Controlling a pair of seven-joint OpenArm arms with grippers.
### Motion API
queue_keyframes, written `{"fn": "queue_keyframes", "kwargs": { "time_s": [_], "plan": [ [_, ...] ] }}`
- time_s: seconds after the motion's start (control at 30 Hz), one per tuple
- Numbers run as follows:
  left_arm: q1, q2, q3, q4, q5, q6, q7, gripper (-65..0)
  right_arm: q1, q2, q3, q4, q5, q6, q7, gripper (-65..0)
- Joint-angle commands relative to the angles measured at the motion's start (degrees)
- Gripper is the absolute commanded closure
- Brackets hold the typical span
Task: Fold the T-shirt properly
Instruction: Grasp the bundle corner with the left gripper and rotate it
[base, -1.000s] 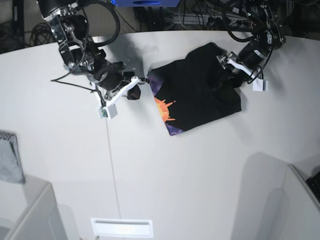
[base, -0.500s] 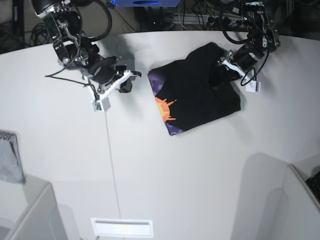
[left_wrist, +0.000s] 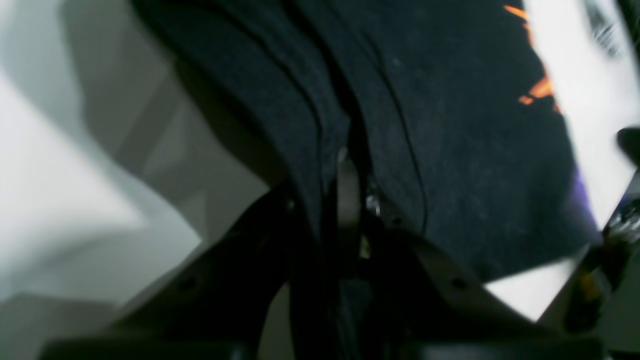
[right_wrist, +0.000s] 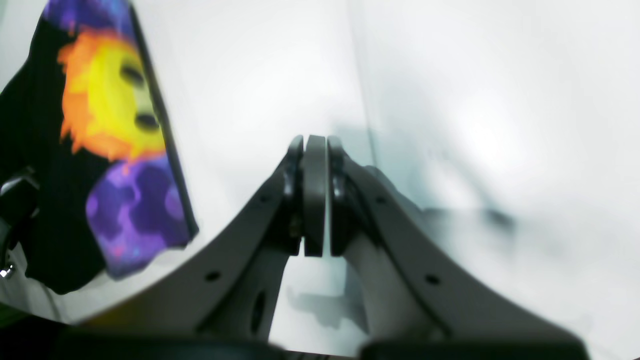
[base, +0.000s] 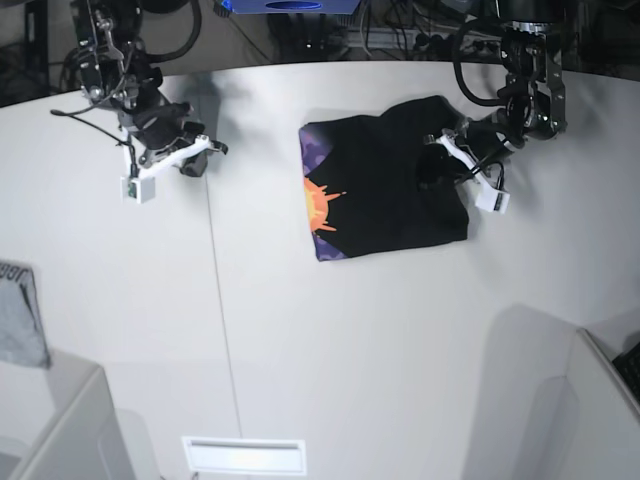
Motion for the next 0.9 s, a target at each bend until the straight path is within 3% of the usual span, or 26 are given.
{"fn": "queue_keyframes", "kwargs": {
  "time_s": [0.0,0.1,0.27,0.37,0.6,0.87],
  "plan": [
    [-0.77,-1.42,1.37,0.89,1.83,1.41,1.45,0.0,-0.38,0.40,0.84,1.14,0.36,0.42,1.62,0.0],
    [-3.15,-3.26,3.65,1.32,1.74,2.64,3.65,0.0,-1.53,0.40,1.37,1.14,0.36,0.42,2.93,0.0],
    [-9.30,-3.79,7.08,1.24,2.18,2.46,12.17,0.0,-3.11,0.31,1.37,1.14,0.36,0.42,4.96,0.0],
    [-13.52,-5.99,13.06,1.32,2.27,2.46,13.93,0.0,-3.55,0.22,1.37,1.05,0.36,0.42,5.75,0.0],
    [-23.89,-10.56,28.97,0.97,2.27,2.64,14.37,0.0,-4.60,-6.37,7.96,1.05,0.09,0.33,5.40,0.0],
    [-34.09,-11.97,43.30,0.71,2.27,2.38,14.11,0.0,-4.78,-7.16,10.25,1.05,0.09,0.33,5.48,0.0]
  ]
}}
